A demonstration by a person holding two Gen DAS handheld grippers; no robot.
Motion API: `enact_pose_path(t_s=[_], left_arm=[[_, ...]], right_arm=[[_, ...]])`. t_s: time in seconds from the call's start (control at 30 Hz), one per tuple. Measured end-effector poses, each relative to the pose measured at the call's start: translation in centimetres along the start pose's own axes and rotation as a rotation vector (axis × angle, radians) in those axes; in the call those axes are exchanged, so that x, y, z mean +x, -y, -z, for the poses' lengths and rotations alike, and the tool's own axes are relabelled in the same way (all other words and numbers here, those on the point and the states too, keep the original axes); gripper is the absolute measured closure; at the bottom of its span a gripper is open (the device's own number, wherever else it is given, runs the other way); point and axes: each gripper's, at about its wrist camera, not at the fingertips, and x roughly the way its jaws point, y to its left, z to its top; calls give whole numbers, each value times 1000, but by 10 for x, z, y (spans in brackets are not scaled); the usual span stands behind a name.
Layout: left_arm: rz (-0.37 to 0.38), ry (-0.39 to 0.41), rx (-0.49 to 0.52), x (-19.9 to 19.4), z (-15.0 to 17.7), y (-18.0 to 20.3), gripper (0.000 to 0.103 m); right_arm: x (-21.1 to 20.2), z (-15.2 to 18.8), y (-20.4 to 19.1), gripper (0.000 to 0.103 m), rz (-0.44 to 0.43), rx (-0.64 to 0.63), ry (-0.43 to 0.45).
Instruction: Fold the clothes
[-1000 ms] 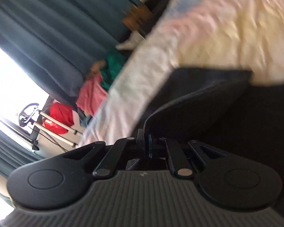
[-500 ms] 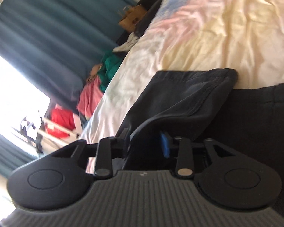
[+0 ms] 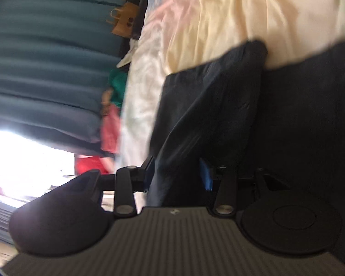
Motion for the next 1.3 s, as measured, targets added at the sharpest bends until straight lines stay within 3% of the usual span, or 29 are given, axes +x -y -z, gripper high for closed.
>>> enact_pose_path(t_s=[0.07, 0.1, 0.23, 0.4, 0.43, 0.47, 0.5, 0.53, 0.57, 0.73, 0.97, 1.03, 1.1, 1.17, 1.3], left_arm=[[7, -1, -8, 0, 0, 1, 0], [10, -1, -10, 0, 0, 1, 0], [12, -5, -13, 0, 0, 3, 0], [5, -8, -11, 1, 2, 4, 0], [3, -8, -9, 1, 2, 4, 0], [2, -8, -6, 2, 3, 4, 0], [0, -9, -3, 2, 3, 5, 0], [0, -8, -2, 3, 4, 5, 0], [-1, -6, 0, 3, 4, 5, 0], [7, 11, -18, 1, 3, 2, 1], [8, 64, -44, -12, -1, -2, 1], [2, 72, -43, -14, -2, -1, 1], [-4, 77, -37, -15, -3, -1, 1], [-5, 69, -22, -13, -2, 0, 1], [2, 47, -10, -4, -1, -2, 1]], right_arm=[[4, -1, 0, 34, -4, 11, -17], [7, 2, -2, 32, 11, -16, -30], [17, 11, 0, 32, 64, -14, -95], [19, 13, 2, 36, 101, -30, -66], [20, 13, 3, 41, 109, -33, -61], [20, 14, 3, 56, 116, -36, -55], [21, 13, 4, 64, 127, -49, -48], [23, 12, 4, 84, 145, -81, -38], [24, 11, 3, 91, 158, -116, -24], [-8, 27, -45, 96, 103, -333, 156], [-91, 111, -157, 96, -56, -714, 531], [-96, 130, -186, 96, -76, -813, 625], [-81, 137, -213, 96, -30, -875, 686], [-42, 122, -230, 96, 80, -860, 670], [73, 66, -214, 95, 328, -737, 434]])
